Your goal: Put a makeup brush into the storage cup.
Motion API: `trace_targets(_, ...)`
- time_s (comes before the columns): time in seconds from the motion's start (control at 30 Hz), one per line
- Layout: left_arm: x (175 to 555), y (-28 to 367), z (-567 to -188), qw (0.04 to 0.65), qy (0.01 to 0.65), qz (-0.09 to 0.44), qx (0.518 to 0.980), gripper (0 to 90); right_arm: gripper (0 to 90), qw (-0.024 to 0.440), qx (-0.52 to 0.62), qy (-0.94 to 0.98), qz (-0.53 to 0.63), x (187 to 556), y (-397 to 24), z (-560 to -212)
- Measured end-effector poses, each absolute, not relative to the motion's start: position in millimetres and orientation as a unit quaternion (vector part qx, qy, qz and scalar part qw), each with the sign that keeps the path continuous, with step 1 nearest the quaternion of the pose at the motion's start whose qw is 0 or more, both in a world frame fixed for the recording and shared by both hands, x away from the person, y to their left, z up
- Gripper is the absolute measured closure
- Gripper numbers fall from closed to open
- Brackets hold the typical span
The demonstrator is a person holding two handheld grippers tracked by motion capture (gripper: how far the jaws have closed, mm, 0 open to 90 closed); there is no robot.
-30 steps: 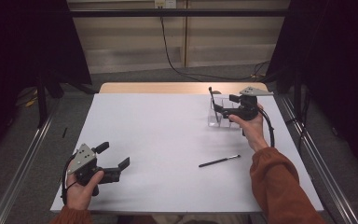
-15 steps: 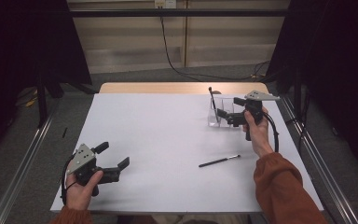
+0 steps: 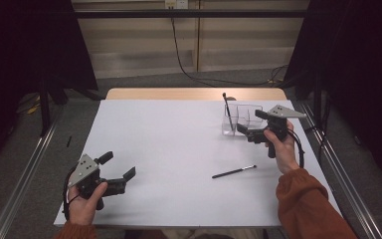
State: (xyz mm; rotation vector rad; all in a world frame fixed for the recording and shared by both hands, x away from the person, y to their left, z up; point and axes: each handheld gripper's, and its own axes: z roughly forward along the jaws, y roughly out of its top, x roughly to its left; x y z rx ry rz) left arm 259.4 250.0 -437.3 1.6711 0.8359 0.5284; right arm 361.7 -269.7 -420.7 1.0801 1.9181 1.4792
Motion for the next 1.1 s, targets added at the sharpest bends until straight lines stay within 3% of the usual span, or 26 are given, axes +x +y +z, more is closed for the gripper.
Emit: trace_targets(1.1, 259, 252, -437, 0.561, 0.353, 0.231, 0.712, 3.0, 4.0, 0.262, 0.419, 0.679, 0.544, 281, -293, -427)
